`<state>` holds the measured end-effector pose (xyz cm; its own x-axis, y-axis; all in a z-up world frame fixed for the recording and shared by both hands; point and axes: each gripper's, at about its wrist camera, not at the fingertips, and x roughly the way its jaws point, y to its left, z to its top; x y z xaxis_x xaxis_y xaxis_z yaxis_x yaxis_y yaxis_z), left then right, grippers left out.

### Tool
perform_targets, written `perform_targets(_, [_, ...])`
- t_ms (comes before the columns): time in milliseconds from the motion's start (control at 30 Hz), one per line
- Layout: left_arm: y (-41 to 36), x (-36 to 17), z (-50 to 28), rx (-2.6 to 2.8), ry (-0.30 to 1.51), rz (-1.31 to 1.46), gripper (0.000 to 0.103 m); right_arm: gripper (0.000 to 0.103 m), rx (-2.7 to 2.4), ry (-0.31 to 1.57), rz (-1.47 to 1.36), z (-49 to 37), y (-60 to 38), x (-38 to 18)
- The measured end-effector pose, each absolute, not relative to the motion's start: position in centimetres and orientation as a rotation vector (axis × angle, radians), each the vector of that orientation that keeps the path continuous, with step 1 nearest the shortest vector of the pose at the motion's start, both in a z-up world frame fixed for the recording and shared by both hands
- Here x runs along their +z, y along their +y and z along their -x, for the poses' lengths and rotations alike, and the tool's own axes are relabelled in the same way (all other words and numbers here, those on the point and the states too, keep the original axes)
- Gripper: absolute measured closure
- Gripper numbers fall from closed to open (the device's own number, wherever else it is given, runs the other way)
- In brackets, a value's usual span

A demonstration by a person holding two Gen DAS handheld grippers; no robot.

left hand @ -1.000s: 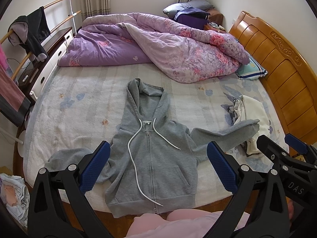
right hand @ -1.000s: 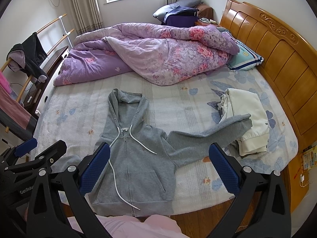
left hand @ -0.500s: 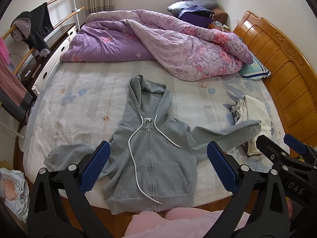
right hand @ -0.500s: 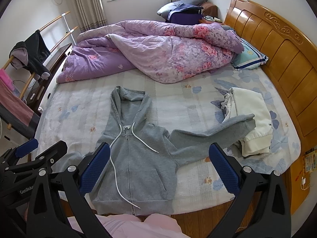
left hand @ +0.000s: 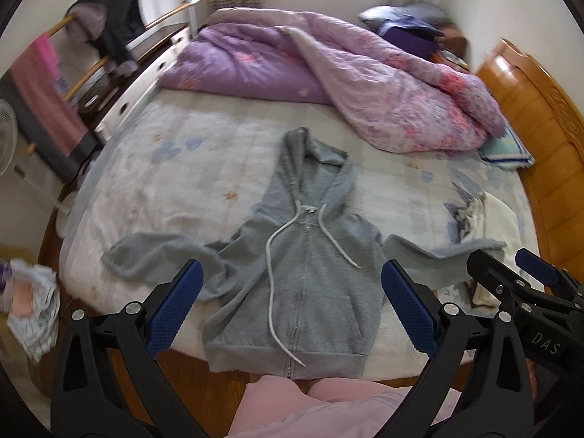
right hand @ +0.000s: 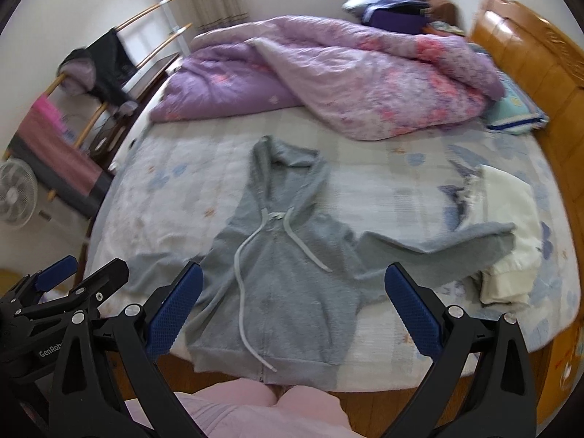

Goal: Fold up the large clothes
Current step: 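Move the left tool to the hoodie sleeve cuff and grasp it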

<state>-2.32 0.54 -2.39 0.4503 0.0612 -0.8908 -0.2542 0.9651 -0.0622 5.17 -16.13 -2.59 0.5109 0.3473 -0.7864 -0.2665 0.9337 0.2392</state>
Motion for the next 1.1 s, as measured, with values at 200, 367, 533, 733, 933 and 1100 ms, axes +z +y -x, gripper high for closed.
perform_targets(200, [3.6, -2.2, 4.6, 0.343, 1.124, 0.261, 0.005, 0.007, 0.564, 1.014, -0.041, -5.8, -12.5, -3.0])
perform_targets(367, [6.6, -2.7, 7.2, 0.447, 1.164, 0.345, 0.005, 0.007, 0.704, 1.047, 0.017, -5.3, -8.5, -3.5])
perform_targets(533, [10.1, -3.6, 10.2, 0.523, 1.196, 0.45, 0.005, 0.007, 0.825, 1.095, 0.065, -4.6, -4.5, -4.0])
perform_targets(733, [15.8, -4.5, 12.8, 0.575, 1.191, 0.606, 0.005, 0.007, 0.887, 1.152, 0.092, -4.4, 0.1, -4.7])
perform_targets(933, [23.1, -6.6, 12.8, 0.546, 1.207, 0.749, 0.005, 0.019, 0.819, 1.226, 0.079, -5.7, 5.0, -5.7])
perform_targets(1100, [30.7, -10.9, 11.6, 0.57, 1.271, 0.777, 0.005, 0.029, 0.713, 1.305, 0.043, -7.1, 8.8, -6.9])
